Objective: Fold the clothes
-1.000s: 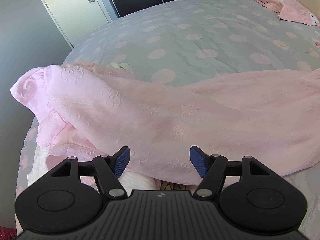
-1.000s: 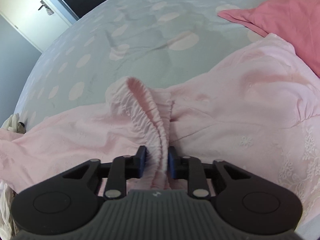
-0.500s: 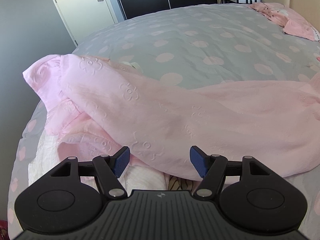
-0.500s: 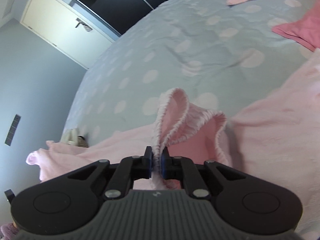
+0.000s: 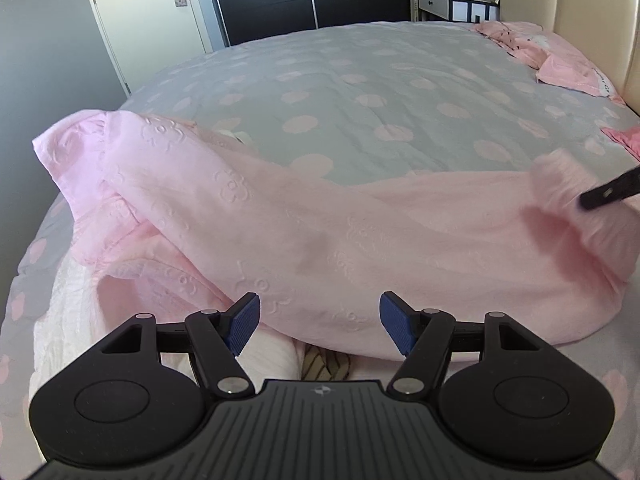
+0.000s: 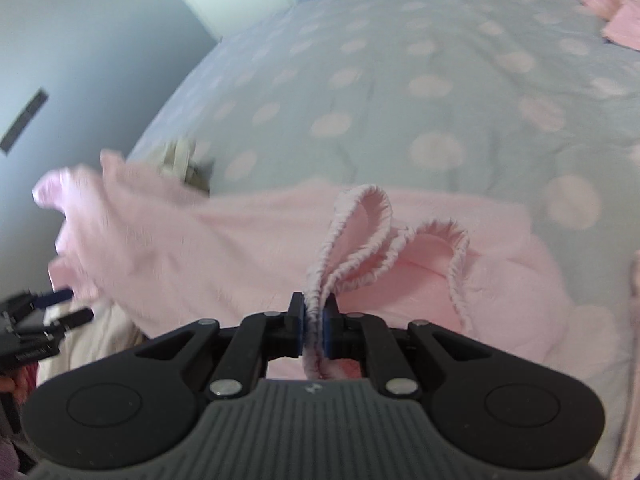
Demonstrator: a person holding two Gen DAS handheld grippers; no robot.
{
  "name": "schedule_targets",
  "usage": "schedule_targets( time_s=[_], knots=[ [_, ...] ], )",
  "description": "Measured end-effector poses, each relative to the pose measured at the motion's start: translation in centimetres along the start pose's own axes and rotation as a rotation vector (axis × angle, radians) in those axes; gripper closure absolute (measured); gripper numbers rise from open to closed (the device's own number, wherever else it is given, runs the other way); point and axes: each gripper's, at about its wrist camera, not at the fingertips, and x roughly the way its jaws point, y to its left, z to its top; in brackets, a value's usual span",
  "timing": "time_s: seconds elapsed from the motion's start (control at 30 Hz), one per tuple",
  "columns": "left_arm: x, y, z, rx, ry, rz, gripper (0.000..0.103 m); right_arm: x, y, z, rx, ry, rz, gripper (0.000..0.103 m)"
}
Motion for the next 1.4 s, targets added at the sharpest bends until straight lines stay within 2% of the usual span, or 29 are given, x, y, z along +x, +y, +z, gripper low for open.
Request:
schedule_targets(
  time_s=[0.1,0.2,0.33,0.47,0.57,0.67,0.8,0.87,0.93,0.97,1.03,1.13,1.3,1.4],
  knots=[
    [0.5,-0.8,-0.1,0.009,0.017,-0.018,0.038,3.6,1.7,-1.2,-0.065,0.056,-0.026,0.091],
    [1.1,-1.5,-0.1,0.0,0.037,-0.057,0.038,6.1,2.8,-2.1,-0.114,0.104,-0.048,0.083],
    [2.2,-2.2,0.3,-0.11,0.074,-0.153,0.038,5.4,3.3,-1.8,-0.151,0.093,-0.032,0.068],
    [3.4,-3.5,0.7,-0.261,0.104,-0.259,0.04,2.3,3.0,-0.7,-0.174,-0.002,-0.061,0.068],
    [4.6,-6.1,0.4,-0.289,0.109,-0.327,0.042,1.0,1.5,0.4,-0.14,-0.048,-0.116,0.068],
    [6.3,-8.9,0.2,-0.276,0.142,-0.352,0.046,1.4,-0.4,0.9,-0.109,-0.02,-0.179,0.068],
    [8.4,-11.0,0.8,-0.241,0.157,-0.373,0.048,3.4,-1.4,0.4,-0.095,0.026,-0.205,0.068],
    [9.5,-11.3,1.0,-0.252,0.163,-0.394,0.052,4.5,-1.3,0.1,-0.108,0.047,-0.209,0.069],
    [10.7,-11.6,1.0,-0.264,0.179,-0.409,0.061,5.6,-1.1,-0.4,-0.137,0.065,-0.26,0.07],
    [11.2,-11.7,1.0,-0.267,0.19,-0.416,0.064,6.1,-1.1,-0.6,-0.151,0.074,-0.282,0.078],
    [12.1,-11.9,0.9,-0.27,0.208,-0.43,0.072,6.5,-1.5,-0.9,-0.143,0.093,-0.267,0.096],
    [13.1,-12.0,0.7,-0.28,0.239,-0.431,0.079,6.0,-1.5,-0.8,-0.087,0.092,-0.178,0.097],
    [13.8,-11.2,0.3,-0.318,0.27,-0.442,0.084,4.6,0.2,-0.5,-0.035,0.078,0.021,0.097],
    [14.2,-10.4,-0.2,-0.357,0.287,-0.45,0.084,5.8,0.7,-0.9,-0.036,0.1,-0.005,0.097]
  ],
)
